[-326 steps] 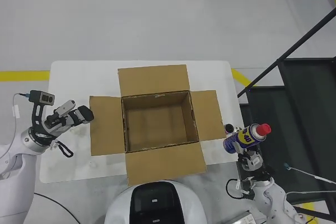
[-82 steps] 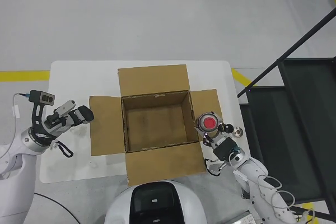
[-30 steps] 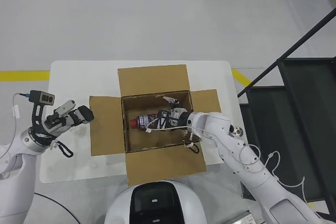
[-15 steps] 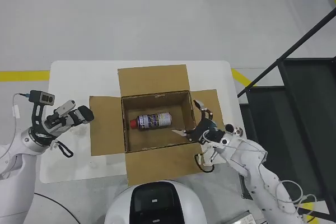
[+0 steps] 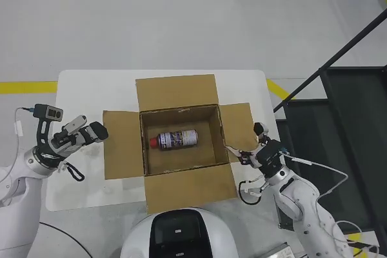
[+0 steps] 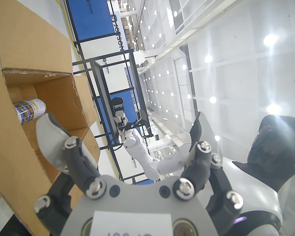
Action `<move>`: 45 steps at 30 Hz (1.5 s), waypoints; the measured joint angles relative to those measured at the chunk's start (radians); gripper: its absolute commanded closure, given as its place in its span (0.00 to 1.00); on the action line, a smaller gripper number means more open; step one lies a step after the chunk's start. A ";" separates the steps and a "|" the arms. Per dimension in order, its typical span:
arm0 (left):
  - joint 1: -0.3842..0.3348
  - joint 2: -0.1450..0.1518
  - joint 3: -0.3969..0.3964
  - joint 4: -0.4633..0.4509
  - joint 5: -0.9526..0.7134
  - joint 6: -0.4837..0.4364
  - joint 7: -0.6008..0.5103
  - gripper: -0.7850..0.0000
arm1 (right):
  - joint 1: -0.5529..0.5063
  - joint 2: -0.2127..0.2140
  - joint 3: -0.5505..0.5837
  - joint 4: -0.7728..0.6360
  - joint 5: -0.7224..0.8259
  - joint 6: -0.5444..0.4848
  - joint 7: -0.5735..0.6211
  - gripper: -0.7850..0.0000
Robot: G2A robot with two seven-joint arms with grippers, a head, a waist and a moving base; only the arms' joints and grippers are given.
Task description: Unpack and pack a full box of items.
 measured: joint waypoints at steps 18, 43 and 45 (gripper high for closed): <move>0.000 0.000 0.000 0.000 0.000 0.000 0.000 0.00 | -0.060 0.004 0.119 0.066 0.241 -0.065 0.007 0.00; 0.000 0.000 0.000 0.000 0.000 0.000 0.000 0.00 | -0.029 0.025 0.225 0.455 0.267 -0.281 0.079 0.00; 0.000 0.000 0.000 0.000 0.000 0.000 0.000 0.00 | -0.029 0.025 0.225 0.454 0.268 -0.280 0.080 0.00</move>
